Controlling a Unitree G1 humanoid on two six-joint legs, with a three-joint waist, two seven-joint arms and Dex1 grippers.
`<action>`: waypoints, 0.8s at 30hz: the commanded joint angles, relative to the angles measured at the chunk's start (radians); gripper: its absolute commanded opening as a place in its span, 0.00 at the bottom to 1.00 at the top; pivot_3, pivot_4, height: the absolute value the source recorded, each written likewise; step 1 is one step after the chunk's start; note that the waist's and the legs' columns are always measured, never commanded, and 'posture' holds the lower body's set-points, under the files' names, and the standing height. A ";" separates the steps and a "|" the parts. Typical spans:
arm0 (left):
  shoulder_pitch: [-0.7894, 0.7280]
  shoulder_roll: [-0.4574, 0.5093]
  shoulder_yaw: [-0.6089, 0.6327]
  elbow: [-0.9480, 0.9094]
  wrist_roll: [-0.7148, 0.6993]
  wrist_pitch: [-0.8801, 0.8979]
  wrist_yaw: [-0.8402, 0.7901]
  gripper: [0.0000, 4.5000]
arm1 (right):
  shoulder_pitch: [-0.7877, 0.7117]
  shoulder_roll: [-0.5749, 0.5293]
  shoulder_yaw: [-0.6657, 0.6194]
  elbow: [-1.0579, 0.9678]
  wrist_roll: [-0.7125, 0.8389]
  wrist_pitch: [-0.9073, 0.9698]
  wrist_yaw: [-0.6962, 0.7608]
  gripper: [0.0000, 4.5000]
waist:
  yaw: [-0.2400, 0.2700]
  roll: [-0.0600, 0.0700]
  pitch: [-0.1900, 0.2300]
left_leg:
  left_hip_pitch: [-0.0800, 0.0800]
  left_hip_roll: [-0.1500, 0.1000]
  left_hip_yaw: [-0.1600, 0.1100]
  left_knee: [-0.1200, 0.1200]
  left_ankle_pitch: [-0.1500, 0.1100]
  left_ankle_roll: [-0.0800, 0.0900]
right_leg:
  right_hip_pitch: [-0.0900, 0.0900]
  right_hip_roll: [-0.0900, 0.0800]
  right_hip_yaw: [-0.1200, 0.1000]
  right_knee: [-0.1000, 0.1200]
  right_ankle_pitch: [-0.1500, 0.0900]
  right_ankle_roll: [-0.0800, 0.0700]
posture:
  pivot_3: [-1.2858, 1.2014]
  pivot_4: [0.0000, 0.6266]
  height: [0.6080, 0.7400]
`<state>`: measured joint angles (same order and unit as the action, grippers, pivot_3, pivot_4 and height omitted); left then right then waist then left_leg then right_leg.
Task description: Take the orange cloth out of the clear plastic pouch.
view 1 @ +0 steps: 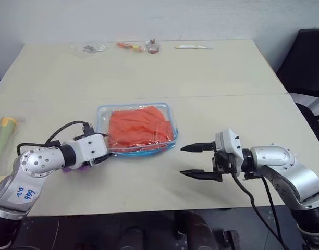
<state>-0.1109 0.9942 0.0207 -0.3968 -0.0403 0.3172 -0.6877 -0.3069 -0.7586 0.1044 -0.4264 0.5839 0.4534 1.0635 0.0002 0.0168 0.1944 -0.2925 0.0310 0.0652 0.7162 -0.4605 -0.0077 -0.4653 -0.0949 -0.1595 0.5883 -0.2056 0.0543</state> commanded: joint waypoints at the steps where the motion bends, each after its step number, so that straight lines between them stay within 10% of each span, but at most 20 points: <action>1: -0.011 -0.014 0.036 -0.034 -0.009 0.023 -0.012 0.42 | -0.016 0.008 -0.012 -0.023 -0.002 -0.003 -0.002 0.76 | 0.000 0.000 0.000 | 0.000 0.000 0.000 0.000 0.000 0.000 | 0.000 0.000 0.000 0.000 0.000 0.000 | 0.52 0.24 1.00; 7: 0.020 -0.011 0.074 -0.078 -0.058 0.065 -0.064 0.00 | -0.013 0.009 -0.003 -0.012 -0.027 -0.016 0.011 0.76 | 0.000 0.000 0.000 | 0.000 0.000 0.000 0.000 0.000 0.000 | 0.000 0.000 0.000 0.000 0.000 0.000 | 0.52 0.24 1.00; 9: 0.024 -0.022 0.087 -0.085 -0.067 0.080 -0.066 0.00 | -0.013 0.012 0.001 -0.008 -0.037 -0.022 0.014 0.76 | 0.000 0.000 0.000 | 0.000 0.000 0.000 0.000 0.000 0.000 | 0.000 0.000 0.000 0.000 0.000 0.000 | 0.52 0.24 1.00; 18: 0.009 -0.063 0.116 -0.091 -0.070 0.095 -0.042 0.58 | -0.010 0.026 0.007 -0.008 -0.064 -0.036 0.016 0.76 | 0.000 0.000 0.000 | 0.001 0.000 0.000 0.001 0.000 0.000 | 0.000 0.000 0.000 0.000 0.000 0.000 | 0.52 0.24 1.00; 24: -0.031 -0.101 0.143 -0.095 -0.111 0.136 -0.040 0.58 | -0.011 0.041 0.015 -0.006 -0.102 -0.054 -0.002 0.76 | 0.001 -0.001 -0.001 | 0.001 0.000 0.000 0.001 0.000 0.000 | 0.001 0.000 0.000 0.001 0.000 0.000 | 0.52 0.24 1.00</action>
<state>-0.1258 0.8946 0.1214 -0.4596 -0.1397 0.4485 -0.7389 -0.3124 -0.7281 0.1167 -0.4210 0.4866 0.4172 1.0685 0.0009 0.0159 0.1939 -0.2918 0.0309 0.0650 0.7173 -0.4605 -0.0077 -0.4646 -0.0951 -0.1592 0.5893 -0.2056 0.0543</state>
